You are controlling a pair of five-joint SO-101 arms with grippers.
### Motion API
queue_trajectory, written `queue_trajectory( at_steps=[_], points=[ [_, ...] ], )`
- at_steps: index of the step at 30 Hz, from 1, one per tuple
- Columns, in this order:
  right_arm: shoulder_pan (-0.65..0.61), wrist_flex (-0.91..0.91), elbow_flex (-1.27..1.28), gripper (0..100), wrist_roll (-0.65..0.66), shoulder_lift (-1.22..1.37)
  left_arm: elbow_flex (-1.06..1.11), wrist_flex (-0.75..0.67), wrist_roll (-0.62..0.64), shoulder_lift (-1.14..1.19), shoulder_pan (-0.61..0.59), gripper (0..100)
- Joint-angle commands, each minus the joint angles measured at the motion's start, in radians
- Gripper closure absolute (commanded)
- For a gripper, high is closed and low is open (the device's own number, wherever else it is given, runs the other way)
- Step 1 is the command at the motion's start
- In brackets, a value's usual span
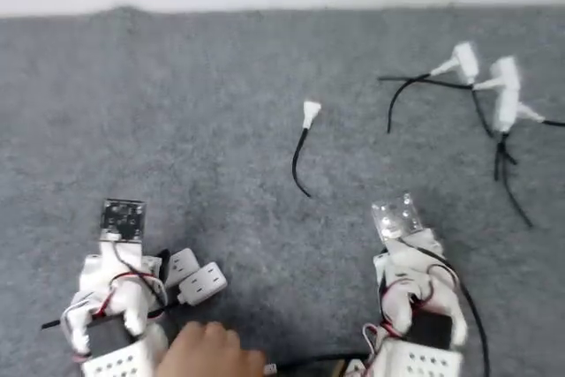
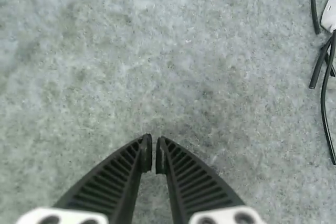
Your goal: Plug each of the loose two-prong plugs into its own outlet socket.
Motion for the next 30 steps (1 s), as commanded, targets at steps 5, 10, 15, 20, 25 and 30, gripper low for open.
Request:
queue_trajectory(
  at_steps=[5, 10, 15, 20, 25, 30],
  points=[
    [0.013, 0.004, 0.021, 98.3, -0.002, -0.005, -0.005, 0.011, -0.014, -0.017, 0.0, 71],
    [0.015, 0.005, 0.021, 98.3, -0.002, -0.005, -0.005, 0.011, -0.014, -0.017, 0.0, 71],
    [0.015, 0.005, 0.021, 98.3, -0.002, -0.004, -0.005, 0.011, -0.014, -0.017, 0.0, 71],
    [0.015, 0.005, 0.021, 98.3, -0.002, -0.004, -0.005, 0.011, -0.014, -0.017, 0.002, 71],
    [0.015, 0.005, 0.021, 98.3, -0.002, -0.004, -0.005, 0.011, -0.014, -0.017, 0.005, 71],
    [0.015, 0.005, 0.021, 98.3, -0.002, -0.004, -0.005, 0.011, -0.014, -0.017, 0.095, 71]
  ],
)
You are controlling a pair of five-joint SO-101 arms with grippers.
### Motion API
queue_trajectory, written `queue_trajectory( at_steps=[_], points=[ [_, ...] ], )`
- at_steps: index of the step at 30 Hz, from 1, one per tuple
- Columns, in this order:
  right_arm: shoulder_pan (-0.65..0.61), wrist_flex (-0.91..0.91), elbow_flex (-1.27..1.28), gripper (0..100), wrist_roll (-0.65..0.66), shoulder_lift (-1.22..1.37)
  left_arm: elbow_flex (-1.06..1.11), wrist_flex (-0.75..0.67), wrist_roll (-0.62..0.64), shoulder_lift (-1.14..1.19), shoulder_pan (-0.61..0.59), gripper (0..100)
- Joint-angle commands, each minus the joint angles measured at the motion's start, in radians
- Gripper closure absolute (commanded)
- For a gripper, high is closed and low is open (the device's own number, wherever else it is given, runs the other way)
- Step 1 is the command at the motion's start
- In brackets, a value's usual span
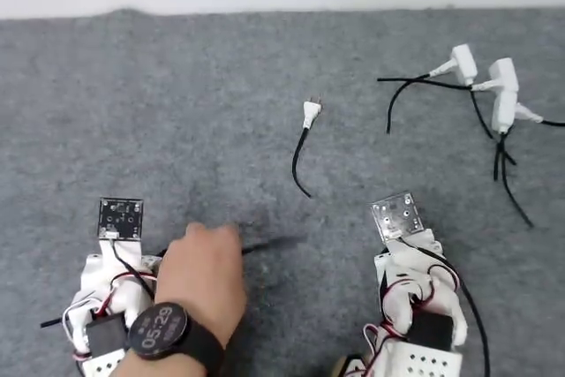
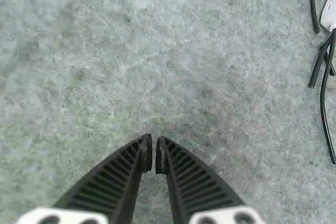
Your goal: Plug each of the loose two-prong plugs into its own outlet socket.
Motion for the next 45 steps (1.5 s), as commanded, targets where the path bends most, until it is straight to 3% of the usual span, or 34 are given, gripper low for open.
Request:
queue_trajectory(
  at_steps=[1, 7, 45],
  points=[
    [0.012, 0.005, 0.021, 98.3, -0.002, -0.004, -0.007, 0.015, -0.014, -0.015, 0.1, 71],
    [0.012, 0.007, 0.021, 98.3, -0.002, -0.004, -0.007, 0.015, -0.014, -0.015, 0.164, 71],
    [0.012, 0.007, 0.021, 98.3, 0.0, -0.004, -0.007, 0.015, -0.014, -0.015, 0.158, 71]
  ],
)
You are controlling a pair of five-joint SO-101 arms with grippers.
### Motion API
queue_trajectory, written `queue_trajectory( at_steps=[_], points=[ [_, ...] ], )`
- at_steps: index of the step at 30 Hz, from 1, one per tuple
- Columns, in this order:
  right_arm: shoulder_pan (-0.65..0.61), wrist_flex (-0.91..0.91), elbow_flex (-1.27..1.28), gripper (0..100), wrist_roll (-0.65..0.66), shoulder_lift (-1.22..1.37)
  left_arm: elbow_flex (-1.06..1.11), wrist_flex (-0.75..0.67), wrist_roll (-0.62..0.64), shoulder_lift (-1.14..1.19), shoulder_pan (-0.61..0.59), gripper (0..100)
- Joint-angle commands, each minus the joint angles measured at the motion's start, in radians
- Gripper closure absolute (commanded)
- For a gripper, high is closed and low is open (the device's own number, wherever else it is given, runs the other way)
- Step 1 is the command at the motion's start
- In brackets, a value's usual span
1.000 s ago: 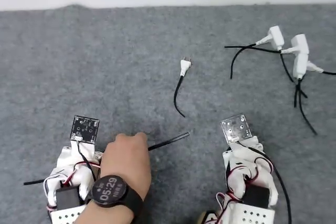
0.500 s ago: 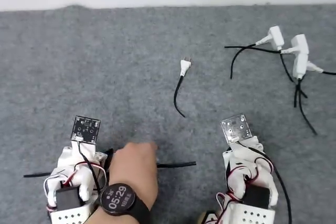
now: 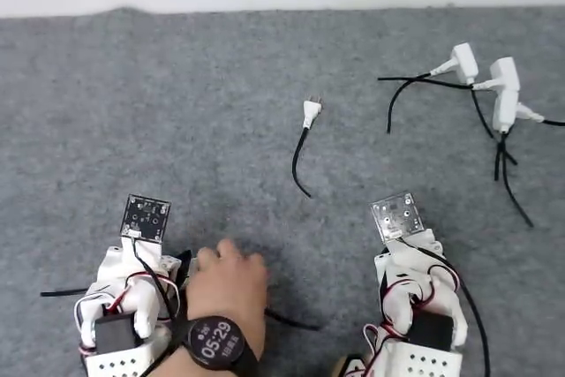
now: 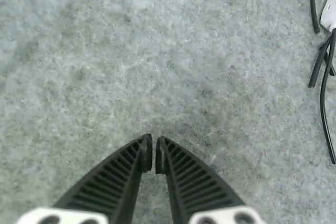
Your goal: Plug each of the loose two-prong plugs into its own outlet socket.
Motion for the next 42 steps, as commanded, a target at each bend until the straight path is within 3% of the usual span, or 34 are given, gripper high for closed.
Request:
queue_trajectory(
  at_steps=[1, 25, 32, 42],
  points=[
    [0.012, 0.007, 0.021, 98.3, 0.0, -0.004, -0.007, 0.005, -0.014, -0.014, 0.003, 71],
    [0.007, 0.007, 0.021, 98.3, 0.0, -0.004, -0.007, 0.005, -0.014, -0.014, -0.002, 71],
    [0.007, 0.028, 0.021, 98.3, 0.0, -0.004, -0.007, 0.005, -0.014, -0.014, -0.127, 71],
    [0.007, 0.03, 0.021, 98.3, 0.0, -0.004, -0.007, 0.005, -0.014, -0.014, -0.132, 71]
  ],
)
